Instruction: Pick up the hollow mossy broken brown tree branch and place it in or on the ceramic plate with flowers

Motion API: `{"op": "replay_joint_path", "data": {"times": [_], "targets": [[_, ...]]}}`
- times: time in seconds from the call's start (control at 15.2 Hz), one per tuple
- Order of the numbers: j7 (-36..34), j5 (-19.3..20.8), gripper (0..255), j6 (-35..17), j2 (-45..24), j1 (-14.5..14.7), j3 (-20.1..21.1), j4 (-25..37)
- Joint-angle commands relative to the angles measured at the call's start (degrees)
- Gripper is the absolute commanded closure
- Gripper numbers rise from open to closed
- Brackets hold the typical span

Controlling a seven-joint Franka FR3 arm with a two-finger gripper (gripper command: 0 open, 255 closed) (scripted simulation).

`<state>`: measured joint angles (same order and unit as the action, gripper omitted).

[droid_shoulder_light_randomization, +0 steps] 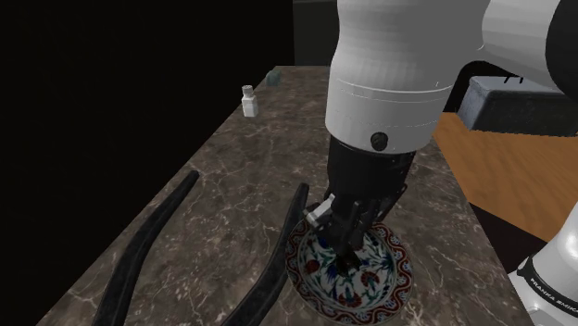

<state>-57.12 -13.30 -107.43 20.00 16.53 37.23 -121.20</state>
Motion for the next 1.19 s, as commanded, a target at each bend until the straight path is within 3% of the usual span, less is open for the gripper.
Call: {"op": "replay_joint_path", "data": {"times": [0.0, 0.33, 0.59, 1.12], "targets": [[0.0, -0.1, 0, 0.2, -0.1, 0.2, 0.2, -0.2], [0.1, -0.2, 0, 0.1, 0.0, 0.2, 0.1, -0.3], [0.0, 0.3, 0, 7.4, 0.4, -0.2, -1.1, 6.5], [0.0, 0.3, 0, 7.4, 0.4, -0.2, -1.1, 6.5]]}}
